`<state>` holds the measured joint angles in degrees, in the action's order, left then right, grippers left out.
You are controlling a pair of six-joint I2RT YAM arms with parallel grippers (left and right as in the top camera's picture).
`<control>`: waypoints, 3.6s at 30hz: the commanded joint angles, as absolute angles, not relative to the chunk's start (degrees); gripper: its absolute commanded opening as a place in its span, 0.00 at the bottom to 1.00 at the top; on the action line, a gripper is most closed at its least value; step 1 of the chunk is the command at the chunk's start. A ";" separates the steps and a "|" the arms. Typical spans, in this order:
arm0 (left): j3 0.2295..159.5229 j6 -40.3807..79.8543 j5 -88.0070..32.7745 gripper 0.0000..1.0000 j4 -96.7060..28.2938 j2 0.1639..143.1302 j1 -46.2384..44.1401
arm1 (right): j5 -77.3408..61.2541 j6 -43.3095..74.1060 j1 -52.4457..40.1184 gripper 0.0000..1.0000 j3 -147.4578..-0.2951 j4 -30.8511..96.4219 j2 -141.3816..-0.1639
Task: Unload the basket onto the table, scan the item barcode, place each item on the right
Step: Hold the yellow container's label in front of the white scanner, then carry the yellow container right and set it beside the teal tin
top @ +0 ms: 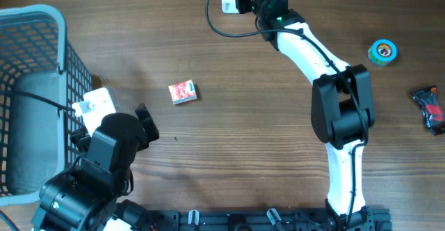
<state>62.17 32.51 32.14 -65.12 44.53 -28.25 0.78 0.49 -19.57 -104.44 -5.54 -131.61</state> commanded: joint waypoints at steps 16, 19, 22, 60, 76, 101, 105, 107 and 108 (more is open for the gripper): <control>61.21 33.52 35.79 1.00 -64.75 44.77 -28.64 | 6.61 -2.96 -20.01 0.53 -104.99 -23.86 -140.44; 60.51 33.52 35.92 1.00 -64.29 44.97 -28.64 | 6.39 -2.92 -20.03 0.52 -104.99 -24.23 -140.94; 60.23 33.52 35.92 1.00 -63.83 45.71 -28.64 | 6.42 -2.02 -20.14 0.53 -104.99 -24.64 -142.21; 60.20 34.00 37.12 1.00 -63.44 48.01 -28.64 | 21.17 -13.52 -26.41 0.37 -105.01 19.97 -114.69; 60.20 36.69 30.30 1.00 -56.42 51.29 -28.67 | 20.49 -11.86 -13.61 0.47 -104.57 54.98 -108.44; 60.20 36.47 16.91 1.00 -44.12 71.37 -28.67 | 2.46 -10.44 17.93 0.63 -104.49 55.00 -117.25; 60.20 36.49 16.86 1.00 -44.12 71.37 -28.67 | 2.50 -10.55 19.88 0.67 -104.49 53.74 -121.01; 60.20 36.47 16.69 1.00 -44.10 71.37 -28.67 | 2.48 -10.50 21.06 0.67 -104.49 53.45 -124.07; 60.20 36.47 16.67 1.00 -44.12 71.37 -28.67 | 2.48 -10.48 21.37 0.66 -104.49 53.45 -125.10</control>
<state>60.55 35.97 17.39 -44.29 71.35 -28.45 3.44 -11.16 19.92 -104.36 53.76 -120.57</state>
